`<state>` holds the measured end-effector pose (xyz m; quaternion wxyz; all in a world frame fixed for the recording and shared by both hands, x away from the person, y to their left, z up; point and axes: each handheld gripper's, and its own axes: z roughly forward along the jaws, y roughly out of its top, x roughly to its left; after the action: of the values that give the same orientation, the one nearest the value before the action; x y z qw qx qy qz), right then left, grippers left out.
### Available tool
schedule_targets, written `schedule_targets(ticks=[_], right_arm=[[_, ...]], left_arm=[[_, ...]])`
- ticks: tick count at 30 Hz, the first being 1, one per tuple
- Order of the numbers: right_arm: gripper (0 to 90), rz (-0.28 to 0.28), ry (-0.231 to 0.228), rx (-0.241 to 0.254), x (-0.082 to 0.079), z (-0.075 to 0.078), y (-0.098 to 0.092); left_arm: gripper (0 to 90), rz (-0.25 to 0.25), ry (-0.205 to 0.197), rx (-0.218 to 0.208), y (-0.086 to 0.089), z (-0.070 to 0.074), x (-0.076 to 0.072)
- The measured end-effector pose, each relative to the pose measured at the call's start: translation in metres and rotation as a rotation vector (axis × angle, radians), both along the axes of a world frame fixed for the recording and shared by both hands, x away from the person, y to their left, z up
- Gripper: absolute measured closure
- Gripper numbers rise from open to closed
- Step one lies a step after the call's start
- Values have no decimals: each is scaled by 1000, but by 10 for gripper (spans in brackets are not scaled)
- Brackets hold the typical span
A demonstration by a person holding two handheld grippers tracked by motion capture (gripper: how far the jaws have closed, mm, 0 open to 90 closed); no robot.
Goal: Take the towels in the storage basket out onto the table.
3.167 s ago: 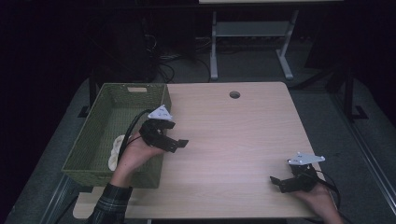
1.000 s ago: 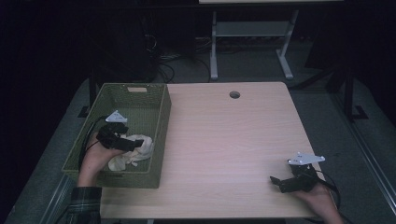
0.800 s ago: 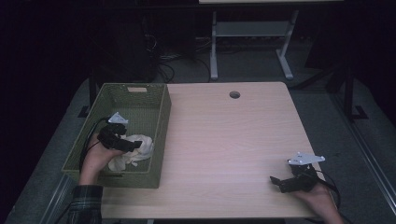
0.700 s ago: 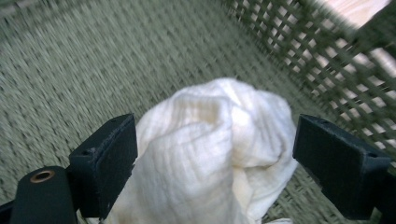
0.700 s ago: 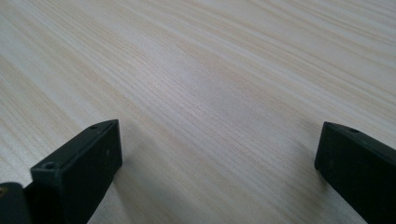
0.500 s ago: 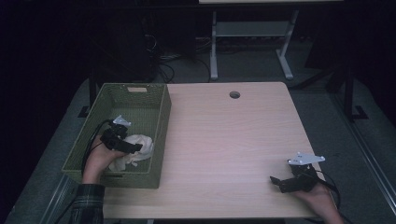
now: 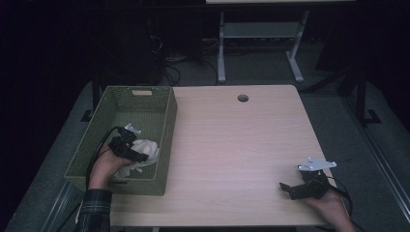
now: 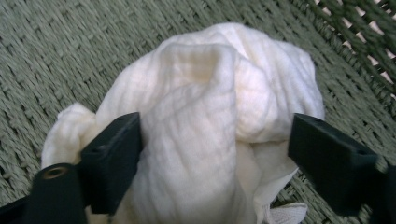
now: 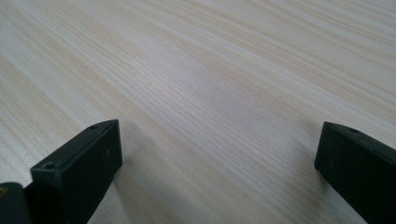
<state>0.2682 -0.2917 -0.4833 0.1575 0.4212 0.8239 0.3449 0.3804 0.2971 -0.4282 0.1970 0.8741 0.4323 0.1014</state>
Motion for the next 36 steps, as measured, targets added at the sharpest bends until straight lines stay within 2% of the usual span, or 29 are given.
schedule_targets(ticks=[7, 10, 11, 12, 13, 19, 26, 36], right_arm=[[5, 2, -1, 0, 0, 0, 0], [5, 2, -1, 0, 0, 0, 0], [5, 2, -1, 0, 0, 0, 0], [5, 2, -1, 0, 0, 0, 0], [5, 2, -1, 0, 0, 0, 0], [5, 3, -1, 0, 0, 0, 0], [5, 4, 0, 1, 1, 0, 0], [5, 4, 0, 1, 1, 0, 0]], left_arm=[[356, 20, 13, 20, 1, 0, 0], [492, 32, 10, 31, 2, 2, -2], [607, 37, 11, 32, 2, 3, -2], [607, 45, 16, 31, 2, 4, -2], [676, 52, 15, 23, 3, 4, -2], [749, 64, 14, 2, 5, 11, -4], [768, 78, -70, -132, 14, 25, -8], [767, 76, -159, -312, 27, 44, -13]])
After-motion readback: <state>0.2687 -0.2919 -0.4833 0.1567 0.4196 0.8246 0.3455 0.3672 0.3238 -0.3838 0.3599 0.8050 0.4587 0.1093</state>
